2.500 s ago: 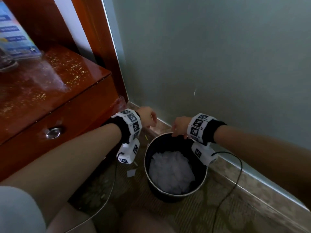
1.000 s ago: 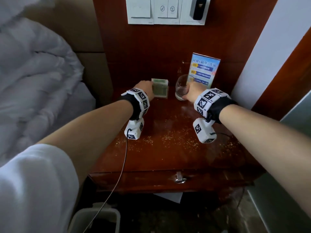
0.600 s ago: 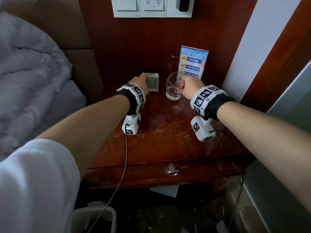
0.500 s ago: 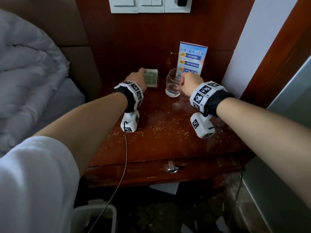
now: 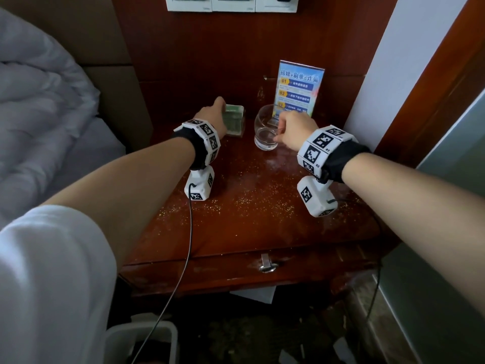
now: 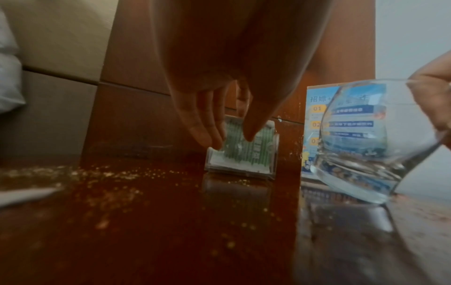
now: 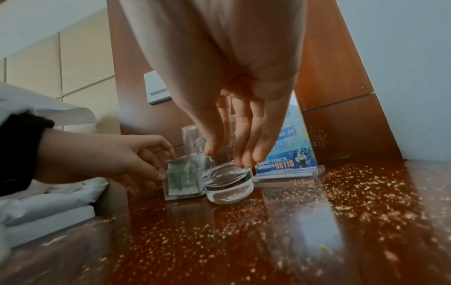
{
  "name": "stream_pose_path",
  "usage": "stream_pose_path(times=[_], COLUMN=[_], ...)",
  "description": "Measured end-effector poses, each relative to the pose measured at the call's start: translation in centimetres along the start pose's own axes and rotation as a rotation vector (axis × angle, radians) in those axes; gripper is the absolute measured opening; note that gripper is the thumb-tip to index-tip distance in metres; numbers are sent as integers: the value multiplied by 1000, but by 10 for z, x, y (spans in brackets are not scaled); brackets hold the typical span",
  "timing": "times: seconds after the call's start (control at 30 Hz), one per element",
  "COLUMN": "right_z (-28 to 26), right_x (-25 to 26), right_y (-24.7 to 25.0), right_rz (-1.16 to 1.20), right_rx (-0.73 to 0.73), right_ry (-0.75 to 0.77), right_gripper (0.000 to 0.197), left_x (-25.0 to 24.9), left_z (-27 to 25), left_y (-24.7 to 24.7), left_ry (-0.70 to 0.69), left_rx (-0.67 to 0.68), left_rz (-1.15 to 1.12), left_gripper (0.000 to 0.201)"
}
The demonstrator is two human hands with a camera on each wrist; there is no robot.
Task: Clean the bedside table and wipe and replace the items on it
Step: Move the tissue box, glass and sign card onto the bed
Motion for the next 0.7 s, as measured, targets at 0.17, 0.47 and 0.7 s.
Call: stream_pose_path(times=[0.17, 0.47, 0.7], right_z=[0, 2, 0], right_x=[-2, -7, -8], right_y=[2, 1, 1], right_rz=[36, 130, 163], right_rx=[4, 14, 15], right_ry=[-1, 6, 4], right_gripper=[20, 38, 37], left_x=[-3, -7, -15], left_z=[0, 8, 8], left_y=[3, -8, -12], left_ry=[31, 44, 36], left_rx=[-37, 38, 55], left_rz=[-18, 60, 245], left_gripper=[41, 50, 33])
Point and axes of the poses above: each hand's wrist, its own z-axis towards the middle knuckle, its own y-axis out of the back of the hand, x = y × z, the point moved 5 cm from there along z, towards the middle knuckle, and after that the axes turned 4 degrees about y, right-handed, at the moved point
